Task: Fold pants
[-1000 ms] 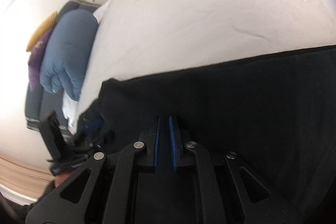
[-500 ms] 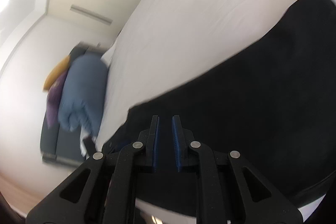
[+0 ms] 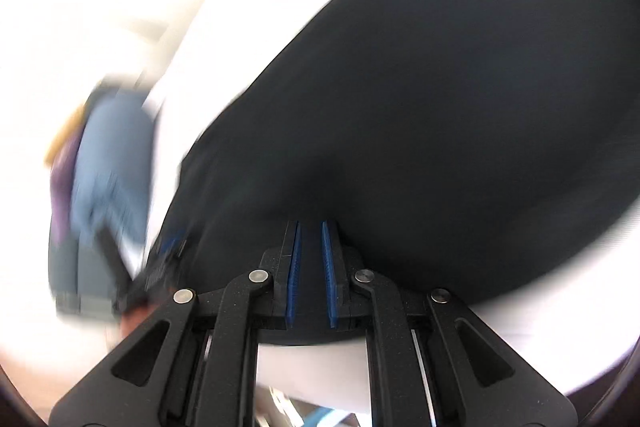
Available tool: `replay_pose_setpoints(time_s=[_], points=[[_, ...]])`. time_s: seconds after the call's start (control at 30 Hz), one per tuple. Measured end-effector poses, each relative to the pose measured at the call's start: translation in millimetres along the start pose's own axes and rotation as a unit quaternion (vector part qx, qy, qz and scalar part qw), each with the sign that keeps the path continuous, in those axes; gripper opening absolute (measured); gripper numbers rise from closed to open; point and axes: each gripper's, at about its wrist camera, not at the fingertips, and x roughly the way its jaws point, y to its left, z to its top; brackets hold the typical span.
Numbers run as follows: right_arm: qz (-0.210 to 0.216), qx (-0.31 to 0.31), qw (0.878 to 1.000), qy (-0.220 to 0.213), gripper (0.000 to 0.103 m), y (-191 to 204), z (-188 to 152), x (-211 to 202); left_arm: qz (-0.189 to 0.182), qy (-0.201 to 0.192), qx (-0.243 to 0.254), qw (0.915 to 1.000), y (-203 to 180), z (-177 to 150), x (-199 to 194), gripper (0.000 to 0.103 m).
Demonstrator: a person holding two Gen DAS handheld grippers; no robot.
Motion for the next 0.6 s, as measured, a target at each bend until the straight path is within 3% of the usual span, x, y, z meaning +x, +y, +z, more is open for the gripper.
replay_pose_setpoints(time_s=[0.07,0.13,0.27,0.37,0.4,0.43,0.47,0.6], points=[[-0.023,-0.003,0.999,-0.032,0.016,3,-1,-16,0.016,-0.005,0.0,0.9999,2,-5,-9,0.097],[0.0,-0.022,0.999,-0.043,0.017,17,-4,-27,0.027,-0.02,-0.014,0.9993,12,-12,-24,0.097],[0.082,-0.064,0.995,0.006,0.019,52,-16,2,0.06,-0.027,-0.064,0.9958,55,-35,-39,0.097],[0.086,-0.067,0.993,0.049,0.019,60,-26,46,0.08,-0.009,-0.106,0.9911,96,-53,-36,0.097],[0.053,-0.05,0.996,0.06,0.018,56,-29,61,0.068,-0.006,-0.115,0.991,106,-58,-34,0.097],[0.06,-0.033,0.996,0.059,0.018,55,-38,76,0.046,-0.01,-0.117,0.992,112,-61,-34,0.097],[0.084,-0.014,0.995,0.049,0.018,50,-41,77,0.038,-0.011,-0.112,0.9929,112,-61,-34,0.097],[0.054,0.018,0.998,-0.026,0.018,17,-27,39,0.055,0.0,-0.102,0.9932,106,-53,-29,0.098]])
